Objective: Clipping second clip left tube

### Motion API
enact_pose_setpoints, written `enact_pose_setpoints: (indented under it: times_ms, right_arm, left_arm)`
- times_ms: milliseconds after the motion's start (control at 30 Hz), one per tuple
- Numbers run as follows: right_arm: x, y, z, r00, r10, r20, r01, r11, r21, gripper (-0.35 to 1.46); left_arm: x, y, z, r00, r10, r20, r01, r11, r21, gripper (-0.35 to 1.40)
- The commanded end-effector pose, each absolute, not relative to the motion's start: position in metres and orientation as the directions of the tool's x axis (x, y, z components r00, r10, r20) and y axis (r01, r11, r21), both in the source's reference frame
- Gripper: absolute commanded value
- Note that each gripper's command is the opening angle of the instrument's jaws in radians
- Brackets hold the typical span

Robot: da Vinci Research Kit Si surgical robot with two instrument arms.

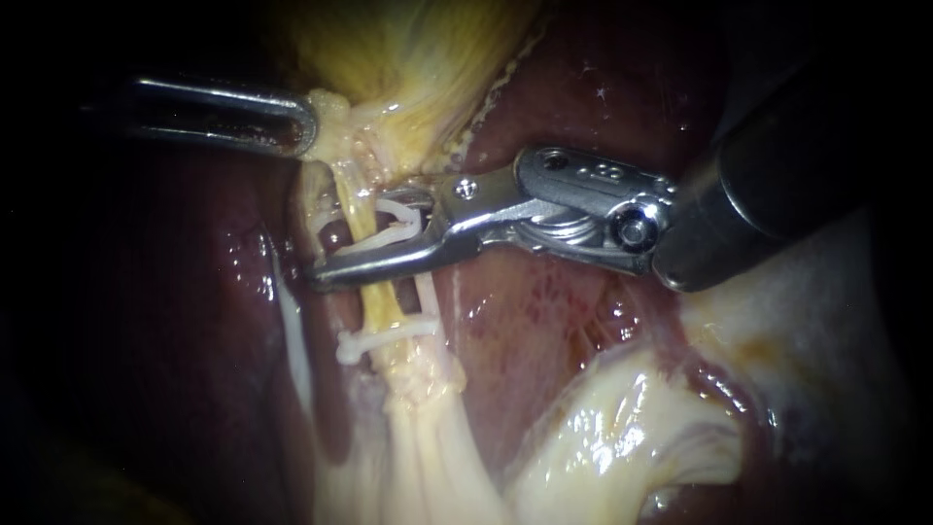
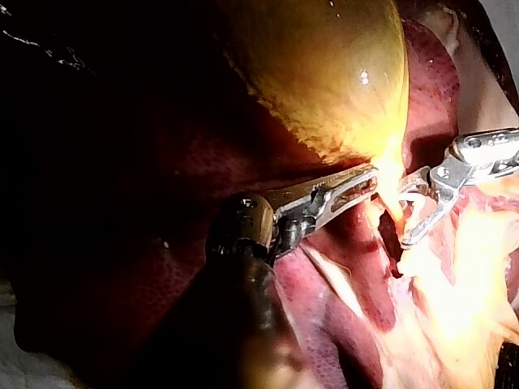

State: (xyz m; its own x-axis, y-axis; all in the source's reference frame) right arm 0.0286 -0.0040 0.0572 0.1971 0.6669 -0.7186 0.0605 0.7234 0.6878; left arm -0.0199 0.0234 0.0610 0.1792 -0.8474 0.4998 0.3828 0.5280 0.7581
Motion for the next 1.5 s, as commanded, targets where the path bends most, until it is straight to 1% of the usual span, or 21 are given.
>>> enact_pose_setpoints:
  times_ms: [33, 200, 267, 333, 367, 400, 567, 667, 767, 933, 1033, 1133, 1267, 1367, 1433, 1500]
  right_arm:
    - [0.0285, -0.004, 0.0572, 0.197, 0.667, -0.719, 0.06, 0.724, 0.687, 0.46]
    - [0.0283, -0.0051, 0.0569, 0.204, 0.661, -0.722, 0.088, 0.722, 0.686, 0.46]
    - [0.0281, -0.0059, 0.0567, 0.215, 0.66, -0.719, 0.132, 0.71, 0.691, 0.45]
    - [0.0279, -0.0067, 0.0564, 0.235, 0.677, -0.697, 0.179, 0.675, 0.716, 0.44]
    - [0.0278, -0.0073, 0.0561, 0.25, 0.682, -0.687, 0.219, 0.651, 0.726, 0.43]
    - [0.0277, -0.0077, 0.056, 0.259, 0.684, -0.682, 0.238, 0.639, 0.732, 0.42]
    - [0.0279, -0.0103, 0.0555, 0.302, 0.686, -0.662, 0.307, 0.588, 0.748, 0.42]
    - [0.0281, -0.0117, 0.0553, 0.316, 0.681, -0.66, 0.339, 0.569, 0.75, 0.41]
    - [0.0282, -0.0123, 0.0551, 0.32, 0.678, -0.662, 0.348, 0.566, 0.748, 0.41]
    - [0.0282, -0.0119, 0.055, 0.316, 0.679, -0.663, 0.34, 0.571, 0.747, 0.37]
    - [0.0281, -0.0114, 0.0551, 0.318, 0.693, -0.647, 0.327, 0.561, 0.761, 0.31]
    - [0.028, -0.0107, 0.0553, 0.315, 0.721, -0.617, 0.297, 0.543, 0.786, 0.22]
    - [0.0278, -0.0103, 0.0555, 0.31, 0.767, -0.562, 0.284, 0.49, 0.824, 0.05]
    - [0.0278, -0.0103, 0.0556, 0.314, 0.803, -0.507, 0.271, 0.435, 0.858, -0.09]
    - [0.0278, -0.0103, 0.0556, 0.319, 0.817, -0.481, 0.263, 0.411, 0.873, -0.22]
    - [0.0277, -0.0103, 0.0556, 0.322, 0.822, -0.471, 0.259, 0.402, 0.878, -0.35]
  left_arm:
    - [-0.0198, 0.0234, 0.061, 0.179, -0.847, 0.5, 0.382, 0.528, 0.758, -0.35]
    - [-0.0196, 0.0233, 0.061, 0.18, -0.847, 0.5, 0.381, 0.528, 0.759, -0.35]
    - [-0.0194, 0.0233, 0.061, 0.18, -0.847, 0.5, 0.381, 0.529, 0.759, -0.35]
    - [-0.0194, 0.0233, 0.061, 0.18, -0.847, 0.5, 0.38, 0.529, 0.759, -0.35]
    - [-0.0193, 0.0233, 0.061, 0.18, -0.847, 0.5, 0.38, 0.529, 0.759, -0.35]
    - [-0.0193, 0.0233, 0.061, 0.18, -0.847, 0.5, 0.38, 0.529, 0.759, -0.35]
    - [-0.0191, 0.0232, 0.061, 0.181, -0.847, 0.5, 0.379, 0.529, 0.759, -0.35]
    - [-0.0191, 0.0232, 0.061, 0.181, -0.847, 0.5, 0.379, 0.529, 0.759, -0.35]
    - [-0.019, 0.0232, 0.061, 0.181, -0.847, 0.5, 0.379, 0.53, 0.759, -0.35]
    - [-0.019, 0.0232, 0.061, 0.181, -0.847, 0.501, 0.378, 0.53, 0.759, -0.35]
    - [-0.019, 0.0231, 0.061, 0.181, -0.846, 0.501, 0.378, 0.53, 0.759, -0.35]
    - [-0.019, 0.0231, 0.061, 0.181, -0.846, 0.501, 0.379, 0.53, 0.759, -0.35]
    - [-0.019, 0.0231, 0.0611, 0.181, -0.846, 0.501, 0.379, 0.53, 0.759, -0.35]
    - [-0.019, 0.0231, 0.0611, 0.181, -0.846, 0.501, 0.379, 0.531, 0.758, -0.35]
    - [-0.019, 0.0231, 0.0612, 0.182, -0.846, 0.501, 0.379, 0.531, 0.758, -0.35]
    - [-0.019, 0.0231, 0.0612, 0.182, -0.846, 0.501, 0.379, 0.531, 0.758, -0.35]
